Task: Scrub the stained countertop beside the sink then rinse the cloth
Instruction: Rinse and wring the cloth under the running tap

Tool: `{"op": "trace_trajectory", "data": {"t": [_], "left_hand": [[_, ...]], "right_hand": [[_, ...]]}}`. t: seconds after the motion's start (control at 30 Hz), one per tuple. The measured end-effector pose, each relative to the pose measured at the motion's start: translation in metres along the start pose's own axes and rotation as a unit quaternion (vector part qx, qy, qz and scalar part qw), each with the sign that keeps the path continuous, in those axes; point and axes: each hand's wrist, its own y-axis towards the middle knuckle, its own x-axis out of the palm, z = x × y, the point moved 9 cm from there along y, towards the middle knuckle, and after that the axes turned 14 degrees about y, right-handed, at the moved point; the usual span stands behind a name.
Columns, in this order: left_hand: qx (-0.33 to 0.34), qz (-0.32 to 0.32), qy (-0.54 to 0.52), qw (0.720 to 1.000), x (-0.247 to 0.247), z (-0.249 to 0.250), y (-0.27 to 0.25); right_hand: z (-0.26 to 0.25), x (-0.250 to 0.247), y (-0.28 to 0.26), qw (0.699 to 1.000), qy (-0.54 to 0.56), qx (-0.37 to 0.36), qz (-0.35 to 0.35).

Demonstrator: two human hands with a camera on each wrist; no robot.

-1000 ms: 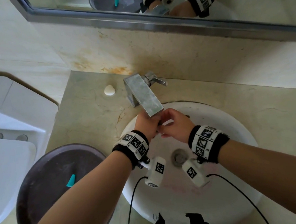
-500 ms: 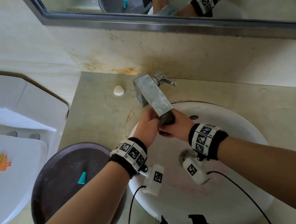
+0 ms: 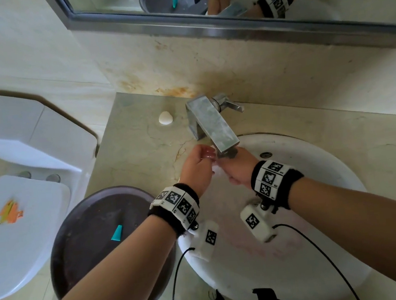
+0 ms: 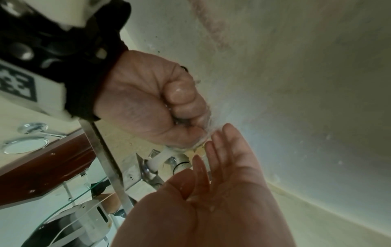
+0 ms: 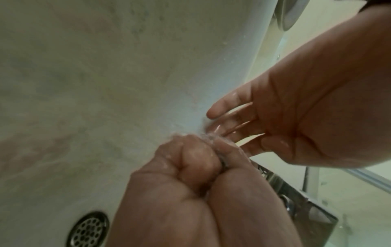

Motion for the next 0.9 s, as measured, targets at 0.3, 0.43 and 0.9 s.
{"op": "trace_trajectory", "data": {"t": [0.3, 0.43, 0.9], "left_hand": [[0.024, -0.099, 0.037, 0.994, 0.024, 0.009, 0.000], [0.018, -0.085, 0.031, 0.996, 0.027, 0.012, 0.007], [0.025, -0.060, -0.086, 0.994, 0.023, 0.015, 0.010]], "right_hand": [[-0.021, 0.017, -0.024, 0.989, -0.001, -0.075, -0.126], [-0.014, -0.002, -0.031, 0.989, -0.058, -0.086, -0.106], [-0.110, -0.049, -0.028, 0.967, -0.161, -0.192, 0.053]]}}
